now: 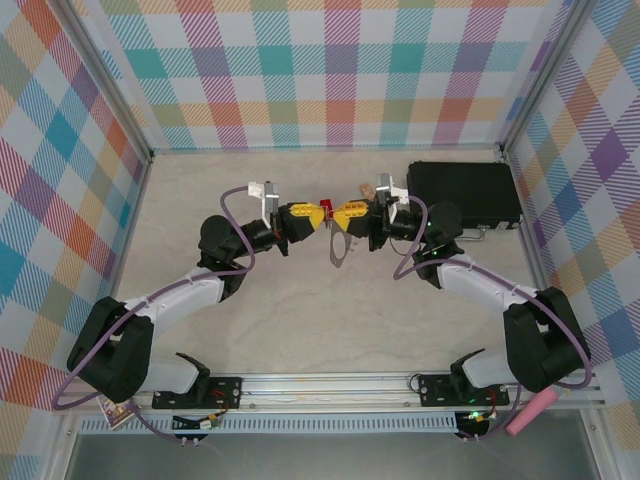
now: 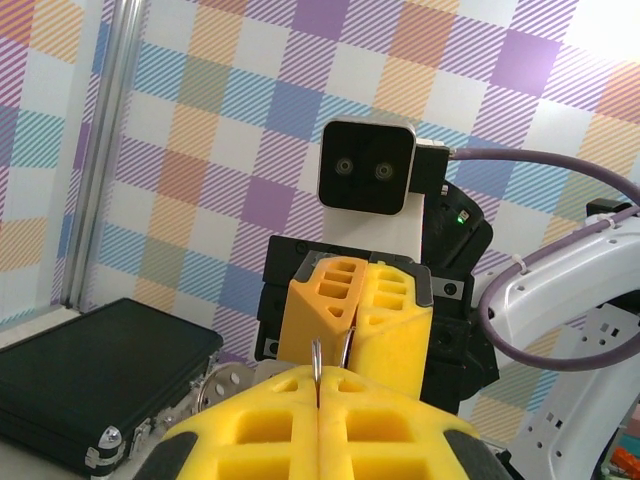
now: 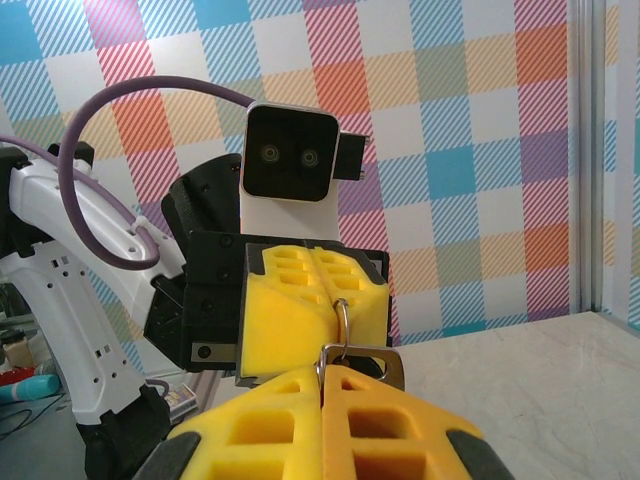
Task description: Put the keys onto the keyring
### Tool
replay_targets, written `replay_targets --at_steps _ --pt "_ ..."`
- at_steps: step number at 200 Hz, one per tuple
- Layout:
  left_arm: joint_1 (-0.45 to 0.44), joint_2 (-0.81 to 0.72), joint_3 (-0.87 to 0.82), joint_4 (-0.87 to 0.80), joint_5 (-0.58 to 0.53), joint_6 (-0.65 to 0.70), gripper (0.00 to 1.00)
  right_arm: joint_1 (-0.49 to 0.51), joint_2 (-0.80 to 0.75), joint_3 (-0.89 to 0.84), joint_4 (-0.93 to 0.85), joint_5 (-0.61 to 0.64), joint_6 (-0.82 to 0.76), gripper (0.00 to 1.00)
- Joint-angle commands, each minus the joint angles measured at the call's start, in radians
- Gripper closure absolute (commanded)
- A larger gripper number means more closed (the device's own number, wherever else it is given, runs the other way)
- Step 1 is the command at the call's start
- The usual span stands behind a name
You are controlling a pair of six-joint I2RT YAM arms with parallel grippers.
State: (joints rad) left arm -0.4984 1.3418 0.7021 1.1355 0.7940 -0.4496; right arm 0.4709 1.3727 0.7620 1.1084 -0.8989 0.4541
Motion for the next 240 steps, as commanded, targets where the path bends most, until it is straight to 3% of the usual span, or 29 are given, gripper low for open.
replay_targets --at_steps 1,97,200,240 --pt "0.011 0.006 0.035 0.051 0.040 -0.011 1.00 0.008 -0.031 -0.006 0.014 0.007 -0.028 1.00" --pt "0.014 0.016 0.026 0.092 0.052 -0.023 1.00 0.009 -0.058 -0.026 -0.005 0.049 -0.069 1.00" --pt "0.018 0.043 0.014 0.145 0.127 -0.042 1.00 0.009 -0.086 -0.017 -0.054 0.008 -0.129 1.00" --pt "0.022 0.011 0.039 -0.002 0.198 0.030 1.00 0.009 -0.134 -0.006 -0.182 -0.011 -0.192 1.00"
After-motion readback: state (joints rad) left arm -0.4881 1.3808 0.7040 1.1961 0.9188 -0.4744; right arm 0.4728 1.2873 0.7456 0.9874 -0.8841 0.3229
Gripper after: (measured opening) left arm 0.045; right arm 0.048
